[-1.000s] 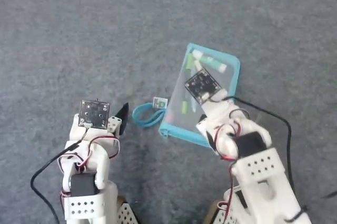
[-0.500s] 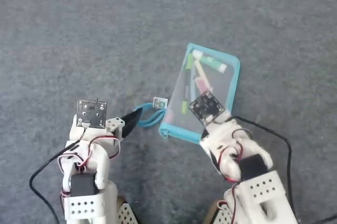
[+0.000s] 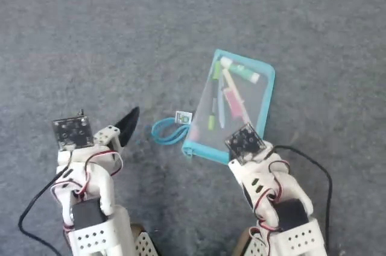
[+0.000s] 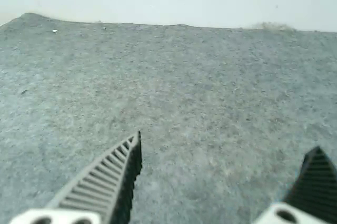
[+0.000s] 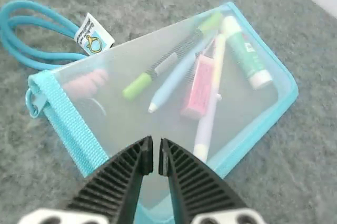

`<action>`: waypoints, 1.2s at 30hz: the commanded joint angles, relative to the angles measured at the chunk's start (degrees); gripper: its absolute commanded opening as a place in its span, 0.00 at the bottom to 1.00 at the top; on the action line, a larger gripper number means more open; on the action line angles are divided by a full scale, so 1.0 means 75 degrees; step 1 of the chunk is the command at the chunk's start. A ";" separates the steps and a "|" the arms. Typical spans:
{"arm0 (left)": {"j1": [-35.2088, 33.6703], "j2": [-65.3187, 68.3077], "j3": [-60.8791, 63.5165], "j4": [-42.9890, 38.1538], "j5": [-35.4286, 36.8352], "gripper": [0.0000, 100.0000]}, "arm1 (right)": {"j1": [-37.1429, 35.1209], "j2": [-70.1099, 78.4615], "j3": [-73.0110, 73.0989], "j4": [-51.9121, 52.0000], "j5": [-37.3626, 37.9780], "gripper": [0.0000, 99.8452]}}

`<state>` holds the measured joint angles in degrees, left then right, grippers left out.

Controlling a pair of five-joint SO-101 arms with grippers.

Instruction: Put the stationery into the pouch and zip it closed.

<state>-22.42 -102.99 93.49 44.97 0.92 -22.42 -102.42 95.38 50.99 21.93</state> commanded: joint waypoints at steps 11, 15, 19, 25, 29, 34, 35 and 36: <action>0.2098 -0.0129 0.0416 0.0715 0.0105 0.43 | 0.1307 0.0205 0.0164 -0.0451 0.0867 0.02; 0.2204 -0.0117 0.0404 0.0703 -0.0305 0.36 | 0.2667 0.0275 0.0164 -0.0135 0.0821 0.02; 0.2122 -0.0117 0.0404 0.1547 -0.1196 0.11 | 0.3417 0.0275 0.0164 0.0944 0.0809 0.02; 0.0598 -0.0141 0.0404 0.2379 -0.2579 0.05 | 0.3511 0.0205 0.0164 0.2022 0.0856 0.02; -0.0774 -0.0141 0.0404 0.2415 -0.3259 0.05 | 0.3558 0.0205 0.0164 0.2303 0.0856 0.02; -0.2145 -0.0141 0.0404 0.2415 -0.3810 0.05 | 0.3558 0.0205 0.0164 0.2983 0.0856 0.02; -0.2333 -0.0141 0.0404 0.2415 -0.3845 0.05 | 0.3546 0.0205 0.0164 0.3065 0.0867 0.02; -0.2508 -0.0141 0.0404 0.2415 -0.3845 0.05 | 0.3534 0.0205 0.0164 0.3077 0.0867 0.02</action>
<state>-37.27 -103.08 97.01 62.73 -26.68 3.60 -100.84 95.47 72.62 27.65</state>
